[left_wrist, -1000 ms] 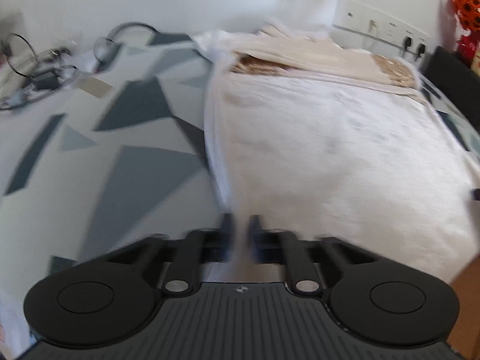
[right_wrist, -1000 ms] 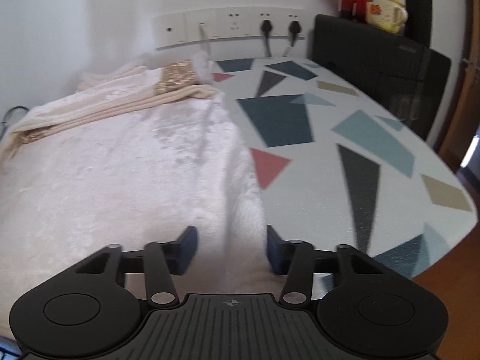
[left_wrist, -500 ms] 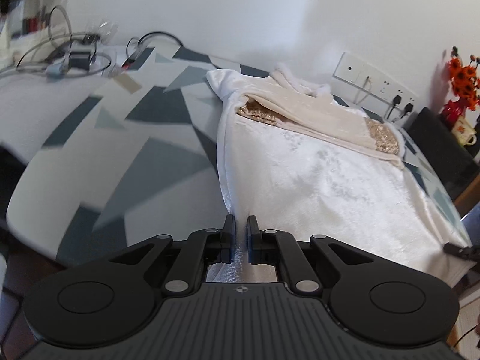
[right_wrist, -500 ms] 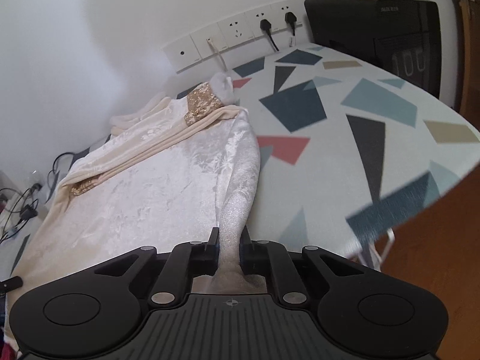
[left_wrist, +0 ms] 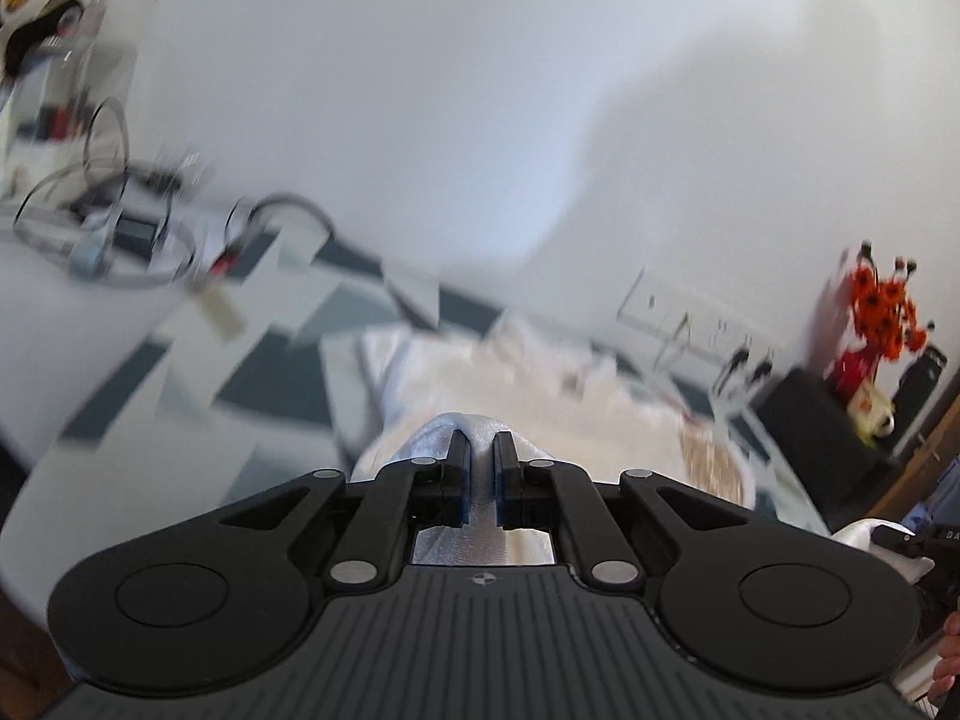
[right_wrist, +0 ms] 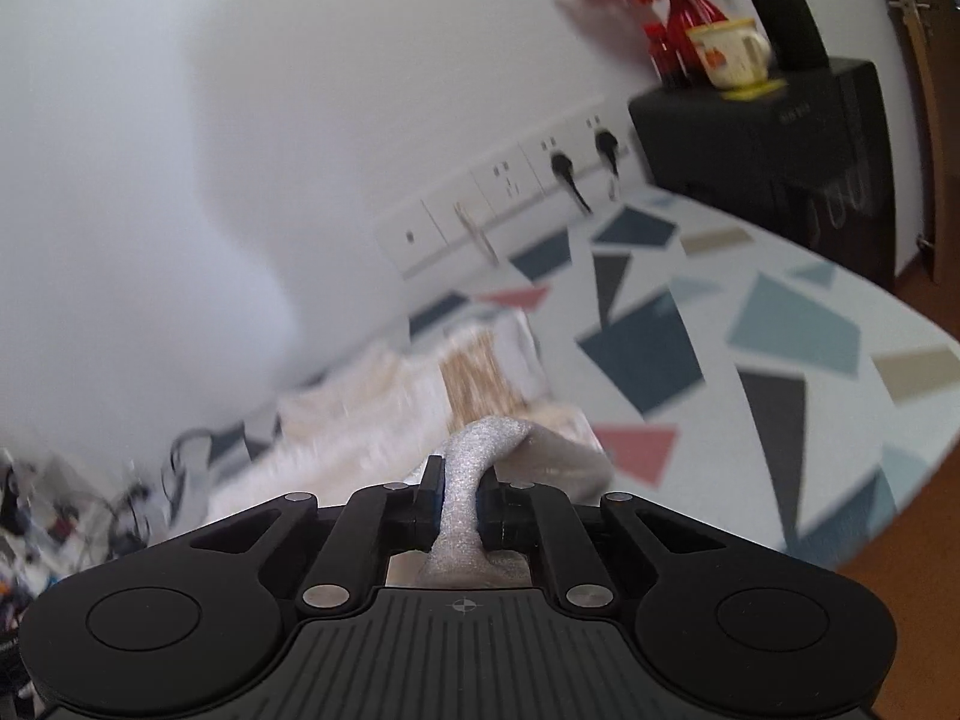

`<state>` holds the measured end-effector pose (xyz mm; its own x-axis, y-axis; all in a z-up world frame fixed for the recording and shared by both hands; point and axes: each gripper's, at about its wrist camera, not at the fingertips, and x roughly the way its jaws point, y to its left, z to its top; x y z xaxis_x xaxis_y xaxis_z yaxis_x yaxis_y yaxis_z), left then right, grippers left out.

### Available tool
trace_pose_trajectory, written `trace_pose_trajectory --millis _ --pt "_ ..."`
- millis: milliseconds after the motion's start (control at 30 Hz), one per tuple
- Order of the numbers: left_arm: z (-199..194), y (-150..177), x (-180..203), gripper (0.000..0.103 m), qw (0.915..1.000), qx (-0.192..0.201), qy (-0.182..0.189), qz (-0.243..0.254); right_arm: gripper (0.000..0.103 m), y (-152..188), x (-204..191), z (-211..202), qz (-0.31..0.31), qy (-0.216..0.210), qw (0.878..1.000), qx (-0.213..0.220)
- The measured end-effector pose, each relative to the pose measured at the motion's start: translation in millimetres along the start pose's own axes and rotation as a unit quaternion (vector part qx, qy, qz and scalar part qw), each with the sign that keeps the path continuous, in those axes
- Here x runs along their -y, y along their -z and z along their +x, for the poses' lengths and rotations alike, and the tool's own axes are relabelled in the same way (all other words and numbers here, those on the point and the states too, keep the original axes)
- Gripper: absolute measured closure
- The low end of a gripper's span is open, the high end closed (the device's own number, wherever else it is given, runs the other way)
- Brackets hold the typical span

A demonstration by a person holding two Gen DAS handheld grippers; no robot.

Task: Fold clothes

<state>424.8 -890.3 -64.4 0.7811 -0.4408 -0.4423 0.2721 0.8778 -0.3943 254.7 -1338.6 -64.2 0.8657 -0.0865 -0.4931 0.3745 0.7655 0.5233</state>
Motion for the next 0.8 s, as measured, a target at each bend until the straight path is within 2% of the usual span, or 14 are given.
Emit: trace_pose_trajectory --millis 100,300,500,667,800 --pt "20.7 -23.3 2.0 0.096 1.0000 0.005 -0.003 0.001 0.096 -31.1 -11.0 24.1 -0.013 -0.009 1.000 0.009" --pt "69.1 -59.7 -2.3 0.095 0.9996 -0.001 -0.028 0.004 0.096 -81.0 -16.2 81.5 -0.001 -0.023 1.000 0.021" --pt "141.1 -82.5 -6.2 0.095 0.9974 -0.023 -0.068 -0.009 0.096 -118.4 -9.9 168.5 0.005 -0.033 0.999 0.003" --pt "216.1 -95.1 -3.5 0.095 0.9934 -0.039 -0.108 0.003 0.096 -129.8 2.3 249.7 0.027 -0.023 0.999 -0.020" --pt "274.7 -79.3 -15.3 0.095 0.9844 -0.082 -0.155 0.005 0.096 -120.9 7.3 303.0 0.000 0.002 0.999 -0.048"
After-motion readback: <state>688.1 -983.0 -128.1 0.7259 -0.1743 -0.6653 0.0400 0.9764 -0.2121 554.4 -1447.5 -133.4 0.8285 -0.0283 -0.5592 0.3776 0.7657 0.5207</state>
